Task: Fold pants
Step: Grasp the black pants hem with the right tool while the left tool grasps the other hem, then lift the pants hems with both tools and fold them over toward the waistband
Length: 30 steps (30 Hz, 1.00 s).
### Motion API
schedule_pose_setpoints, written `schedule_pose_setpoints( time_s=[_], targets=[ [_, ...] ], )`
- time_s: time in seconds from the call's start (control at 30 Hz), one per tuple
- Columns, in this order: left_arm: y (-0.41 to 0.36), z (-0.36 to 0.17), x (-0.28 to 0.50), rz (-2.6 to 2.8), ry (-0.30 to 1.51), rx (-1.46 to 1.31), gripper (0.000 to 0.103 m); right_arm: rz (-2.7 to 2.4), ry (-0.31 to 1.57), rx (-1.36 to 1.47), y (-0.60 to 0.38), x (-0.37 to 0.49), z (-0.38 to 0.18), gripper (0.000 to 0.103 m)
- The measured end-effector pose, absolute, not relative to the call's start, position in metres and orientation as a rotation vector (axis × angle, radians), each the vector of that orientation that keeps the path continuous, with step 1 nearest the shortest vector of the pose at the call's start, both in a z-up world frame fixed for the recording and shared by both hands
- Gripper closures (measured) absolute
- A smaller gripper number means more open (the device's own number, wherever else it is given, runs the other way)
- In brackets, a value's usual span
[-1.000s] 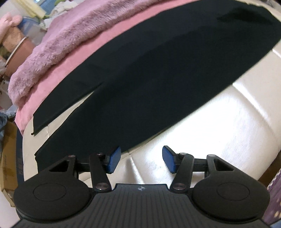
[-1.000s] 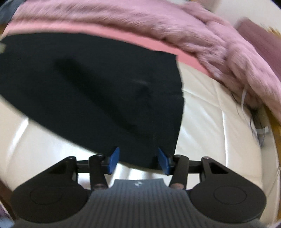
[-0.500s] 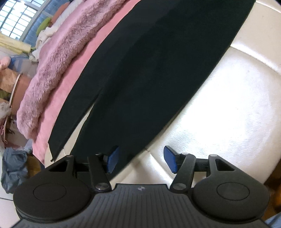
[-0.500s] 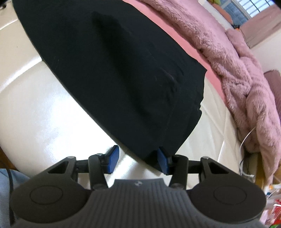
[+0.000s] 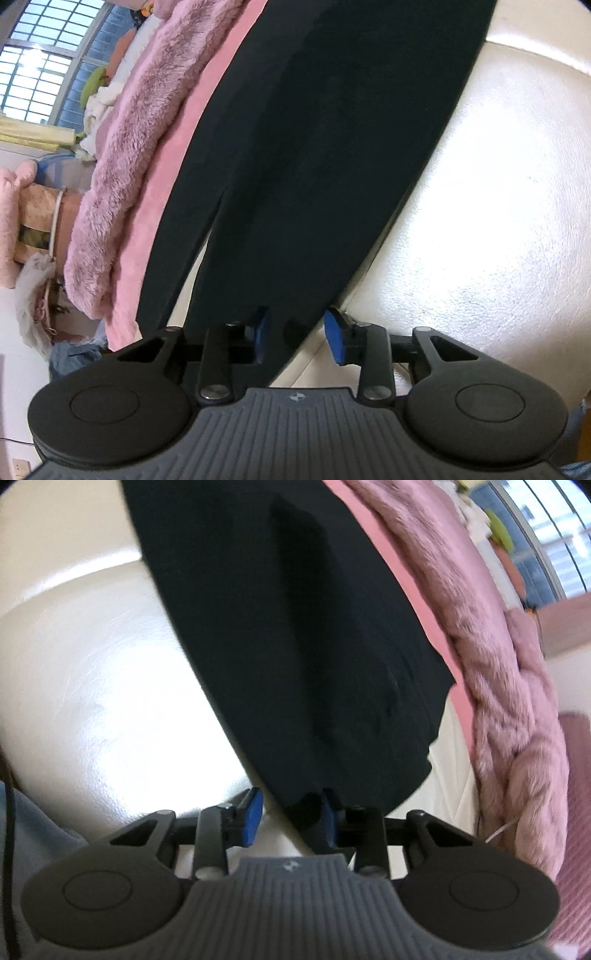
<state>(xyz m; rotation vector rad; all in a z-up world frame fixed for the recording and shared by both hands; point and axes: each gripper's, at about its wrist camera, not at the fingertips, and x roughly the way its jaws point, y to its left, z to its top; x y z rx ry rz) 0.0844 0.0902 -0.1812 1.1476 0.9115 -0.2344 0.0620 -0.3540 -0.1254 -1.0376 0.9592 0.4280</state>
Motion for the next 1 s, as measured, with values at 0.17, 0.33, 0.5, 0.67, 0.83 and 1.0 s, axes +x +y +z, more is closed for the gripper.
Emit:
schedule_pose_setpoints(
  time_s=[0.17, 0.33, 0.5, 0.67, 0.83, 1.0],
  targets=[
    [0.092, -0.175, 0.089, -0.198, 0.983, 0.945, 0.101, 0.432, 0.963, -1.023, -0.354, 0.063, -0.126, 0.099],
    [0.093, -0.162, 0.088, -0.125, 0.941, 0.880, 0.103, 0.394, 0.962, -0.980, -0.356, 0.066, -0.124, 0.103],
    [0.103, -0.126, 0.103, -0.009, 0.886, 0.755, 0.103, 0.358, 0.908, -0.963, -0.355, 0.065, -0.104, 0.103],
    [0.116, -0.090, 0.125, -0.019, 0.852, 0.650, 0.103, 0.294, 0.856, -0.887, -0.356, 0.080, -0.068, 0.103],
    [0.110, -0.087, 0.108, -0.265, 0.860, 0.739, 0.088, 0.302, 0.850, -0.886, -0.350, 0.092, -0.058, 0.103],
    [0.104, -0.120, 0.085, -0.388, 0.902, 0.905, 0.067, 0.259, 0.843, -0.832, -0.354, 0.098, -0.054, 0.103]
  ],
)
